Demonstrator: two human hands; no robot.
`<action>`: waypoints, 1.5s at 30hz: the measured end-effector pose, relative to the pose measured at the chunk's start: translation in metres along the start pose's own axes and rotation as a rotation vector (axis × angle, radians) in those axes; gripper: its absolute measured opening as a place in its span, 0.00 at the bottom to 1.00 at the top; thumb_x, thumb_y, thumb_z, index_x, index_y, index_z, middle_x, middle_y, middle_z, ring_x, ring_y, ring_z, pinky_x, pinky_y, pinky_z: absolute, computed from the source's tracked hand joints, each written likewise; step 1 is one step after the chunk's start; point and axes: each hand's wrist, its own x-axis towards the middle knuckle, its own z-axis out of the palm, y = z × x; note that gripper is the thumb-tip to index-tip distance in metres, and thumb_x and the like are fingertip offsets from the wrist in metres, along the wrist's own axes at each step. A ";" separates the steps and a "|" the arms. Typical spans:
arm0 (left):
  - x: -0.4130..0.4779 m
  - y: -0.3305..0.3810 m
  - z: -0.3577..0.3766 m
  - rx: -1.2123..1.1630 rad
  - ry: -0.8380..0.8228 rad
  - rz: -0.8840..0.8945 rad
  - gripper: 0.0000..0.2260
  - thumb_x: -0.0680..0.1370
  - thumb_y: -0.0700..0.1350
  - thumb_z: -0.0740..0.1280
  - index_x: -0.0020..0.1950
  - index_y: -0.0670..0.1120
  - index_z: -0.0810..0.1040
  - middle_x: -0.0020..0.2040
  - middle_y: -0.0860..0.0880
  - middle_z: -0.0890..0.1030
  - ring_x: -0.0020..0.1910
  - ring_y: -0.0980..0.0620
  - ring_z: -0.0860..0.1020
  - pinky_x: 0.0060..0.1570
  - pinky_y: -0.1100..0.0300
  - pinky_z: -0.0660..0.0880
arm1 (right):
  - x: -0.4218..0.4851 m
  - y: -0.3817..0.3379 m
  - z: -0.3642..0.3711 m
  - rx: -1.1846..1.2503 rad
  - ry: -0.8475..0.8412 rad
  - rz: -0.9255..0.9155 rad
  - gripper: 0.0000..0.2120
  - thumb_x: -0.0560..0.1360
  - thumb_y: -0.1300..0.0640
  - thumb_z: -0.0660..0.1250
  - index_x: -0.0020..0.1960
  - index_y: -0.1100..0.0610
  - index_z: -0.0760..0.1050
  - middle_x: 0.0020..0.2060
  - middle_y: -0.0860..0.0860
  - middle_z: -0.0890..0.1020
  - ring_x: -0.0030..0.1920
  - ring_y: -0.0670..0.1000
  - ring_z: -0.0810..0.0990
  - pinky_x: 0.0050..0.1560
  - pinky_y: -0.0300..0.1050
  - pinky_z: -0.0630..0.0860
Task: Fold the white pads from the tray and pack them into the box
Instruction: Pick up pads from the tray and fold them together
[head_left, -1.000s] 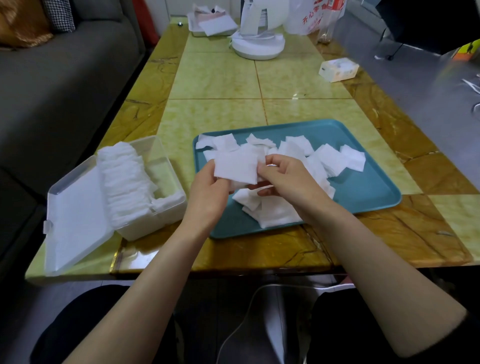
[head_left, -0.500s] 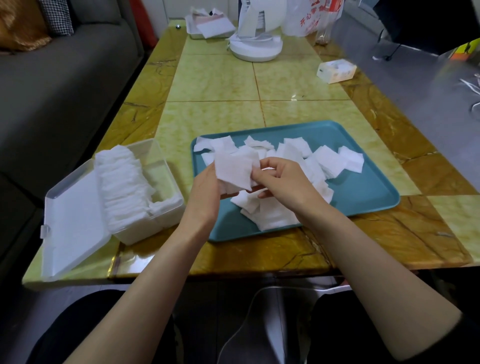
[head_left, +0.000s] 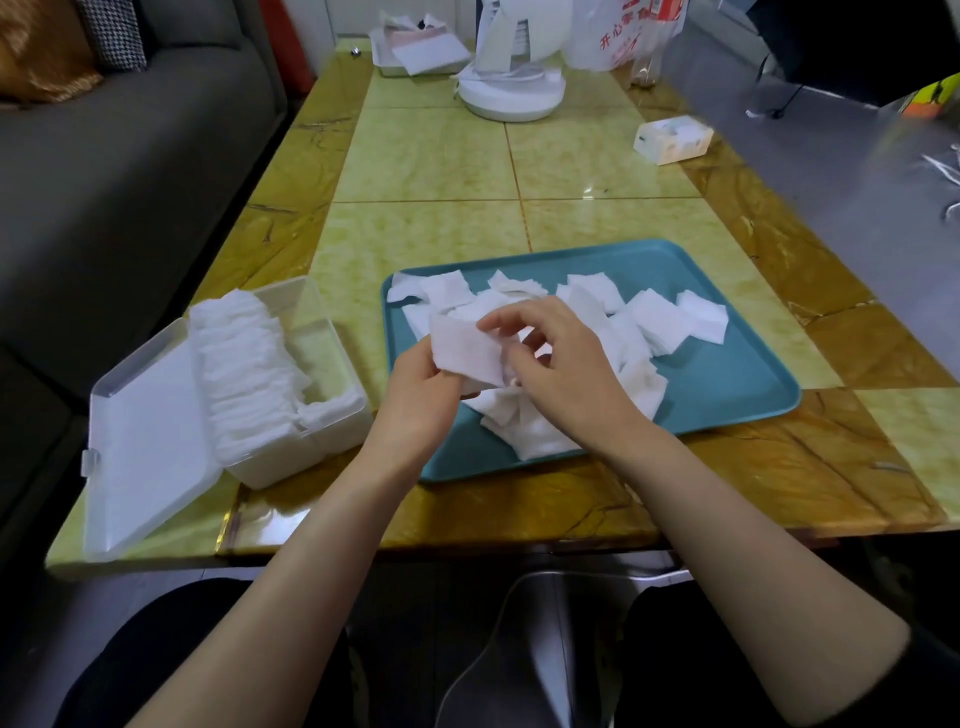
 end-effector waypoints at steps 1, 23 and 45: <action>0.001 -0.001 0.000 0.005 -0.002 0.001 0.14 0.78 0.34 0.60 0.49 0.53 0.77 0.43 0.57 0.81 0.45 0.60 0.81 0.40 0.71 0.77 | 0.000 -0.002 0.000 0.070 -0.033 0.059 0.15 0.74 0.68 0.59 0.49 0.51 0.77 0.47 0.50 0.76 0.40 0.41 0.75 0.40 0.33 0.75; 0.010 -0.005 -0.007 -0.023 0.079 -0.062 0.12 0.82 0.40 0.55 0.58 0.40 0.76 0.55 0.42 0.81 0.53 0.46 0.81 0.50 0.56 0.79 | 0.002 -0.004 -0.010 0.138 0.014 0.206 0.20 0.68 0.59 0.74 0.54 0.51 0.67 0.45 0.45 0.77 0.36 0.45 0.79 0.41 0.35 0.76; 0.009 -0.006 -0.006 -0.115 0.049 -0.046 0.11 0.82 0.39 0.58 0.58 0.46 0.78 0.53 0.47 0.83 0.50 0.50 0.82 0.47 0.57 0.79 | 0.002 -0.010 -0.006 0.571 -0.052 0.317 0.10 0.72 0.68 0.69 0.50 0.58 0.72 0.39 0.51 0.76 0.32 0.41 0.79 0.35 0.35 0.78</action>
